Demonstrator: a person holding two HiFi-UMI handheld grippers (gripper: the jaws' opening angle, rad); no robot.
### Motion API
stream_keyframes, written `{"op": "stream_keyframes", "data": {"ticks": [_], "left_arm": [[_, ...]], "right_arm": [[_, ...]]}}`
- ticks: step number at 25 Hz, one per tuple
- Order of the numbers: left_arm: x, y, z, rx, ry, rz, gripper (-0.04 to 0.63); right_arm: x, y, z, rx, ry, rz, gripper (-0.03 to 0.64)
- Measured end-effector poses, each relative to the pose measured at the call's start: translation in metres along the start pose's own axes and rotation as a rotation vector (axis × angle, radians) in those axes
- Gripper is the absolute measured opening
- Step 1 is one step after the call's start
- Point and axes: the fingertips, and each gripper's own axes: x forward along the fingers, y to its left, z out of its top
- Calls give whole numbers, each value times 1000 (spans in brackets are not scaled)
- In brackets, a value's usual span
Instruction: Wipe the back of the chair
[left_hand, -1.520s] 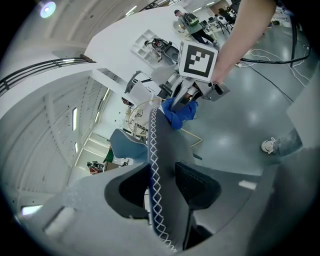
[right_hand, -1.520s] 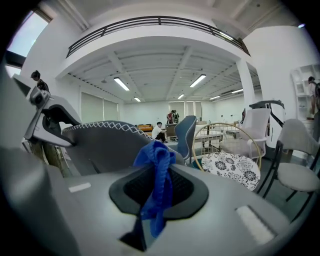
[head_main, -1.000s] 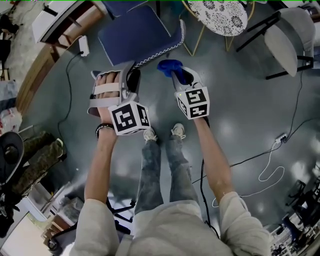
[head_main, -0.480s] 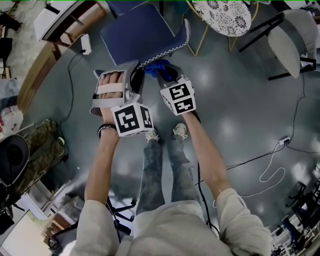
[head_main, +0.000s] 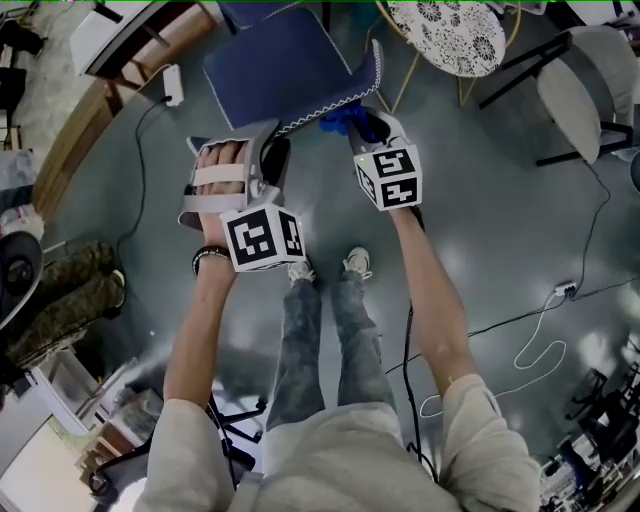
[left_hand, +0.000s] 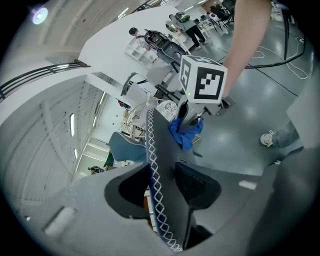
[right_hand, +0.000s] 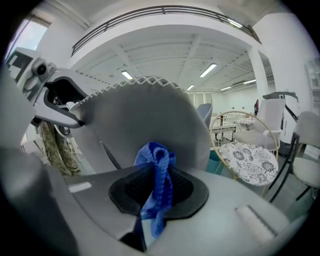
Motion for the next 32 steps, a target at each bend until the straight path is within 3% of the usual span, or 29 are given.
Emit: {"op": "stream_keyframes", "data": {"ticks": [7,13,19,26,32], "left_arm": [[-1,1,-1,-1,0,6,163],[1,1,0,-3,-3,6,163],[0,1,0,-7,-3,5,163],[2,2,-1,-12,-7,9,163],[1,2,-1,-16,-7,7,163]], "right_arm": [[-10,-60,1,6,8,-99,55],[-13,-73,2,12,3,-119,55],[-17,-45,-19,0,30,-85,55],[-4,17,-54,14,80,11,55],[23,67,-60,26,92,95,55]]}}
